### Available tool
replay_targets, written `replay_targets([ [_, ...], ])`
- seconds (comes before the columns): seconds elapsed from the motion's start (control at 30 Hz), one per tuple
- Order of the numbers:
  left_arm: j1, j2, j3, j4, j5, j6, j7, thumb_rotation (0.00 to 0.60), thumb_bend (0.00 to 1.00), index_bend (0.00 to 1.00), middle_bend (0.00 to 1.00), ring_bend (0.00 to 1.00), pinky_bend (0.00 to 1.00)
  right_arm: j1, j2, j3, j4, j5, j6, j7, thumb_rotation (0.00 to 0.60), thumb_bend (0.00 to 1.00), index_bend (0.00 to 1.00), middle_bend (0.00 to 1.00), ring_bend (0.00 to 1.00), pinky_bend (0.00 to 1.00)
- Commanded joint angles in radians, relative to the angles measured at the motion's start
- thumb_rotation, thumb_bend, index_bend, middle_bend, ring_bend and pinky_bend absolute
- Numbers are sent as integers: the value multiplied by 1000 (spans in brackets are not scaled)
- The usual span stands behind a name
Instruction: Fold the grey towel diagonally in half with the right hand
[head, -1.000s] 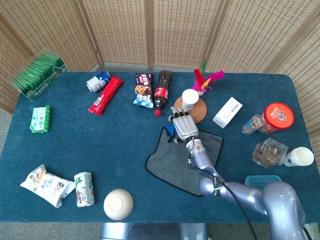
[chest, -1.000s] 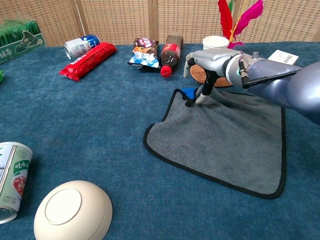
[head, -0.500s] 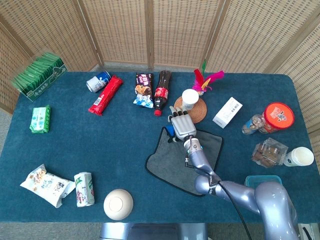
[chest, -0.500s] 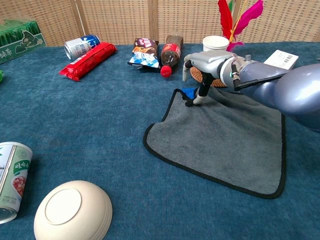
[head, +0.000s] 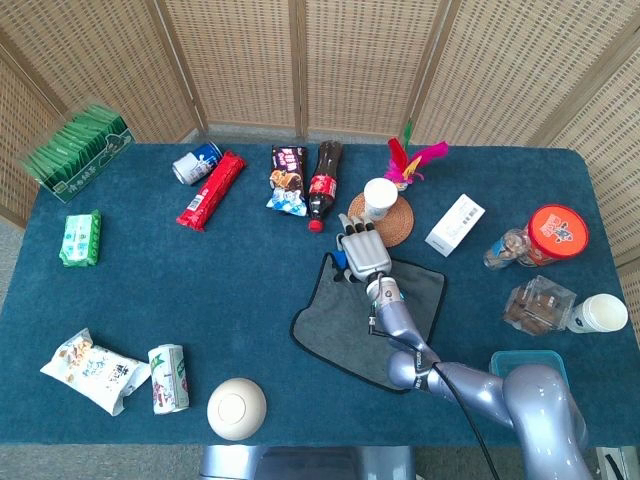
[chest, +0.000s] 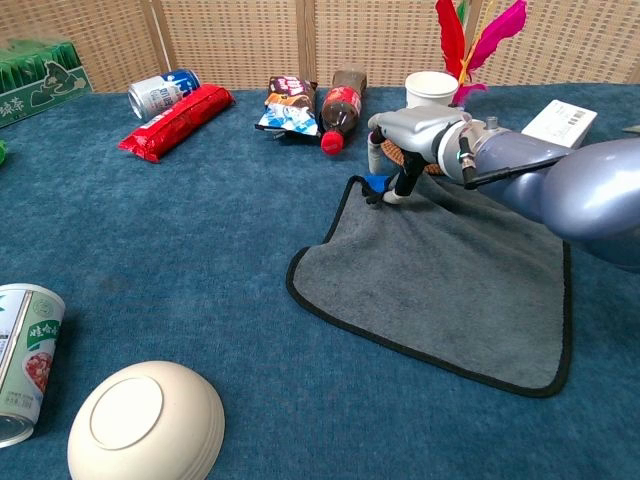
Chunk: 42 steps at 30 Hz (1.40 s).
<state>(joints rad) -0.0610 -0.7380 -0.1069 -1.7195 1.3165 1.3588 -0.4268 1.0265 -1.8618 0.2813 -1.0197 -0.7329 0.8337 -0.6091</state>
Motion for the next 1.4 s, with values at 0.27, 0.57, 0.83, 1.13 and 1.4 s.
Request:
replay_targets([
  [0.27,4,2,2,0,6,6,-7,600,175,60,0,0,0,-4,-17,0,25,-21,10,7,600,384,448,0,0,0],
  [0.57,4,3,3,1,7,2,-10,600,175,59,0,0,0,-10,-36,1,59,-42,5,26,600,404,533,0,0,0],
  [0.83,4,3,3,1,9,3,-10,600,173,59,0,0,0,-29,-38,4,57,-109,32,88,600,414,669,0,0,0],
  [1.13,4,3,4,-2,10,3,-7,600,173,59,0,0,0,-55,-14,-6,2,-171,68,108,600,422,712,0,0,0],
  [1.4,1,4,4,-3,12,0,-8,600,174,59,0,0,0,-103,56,-28,-139,-213,123,95,600,443,728,0,0,0],
])
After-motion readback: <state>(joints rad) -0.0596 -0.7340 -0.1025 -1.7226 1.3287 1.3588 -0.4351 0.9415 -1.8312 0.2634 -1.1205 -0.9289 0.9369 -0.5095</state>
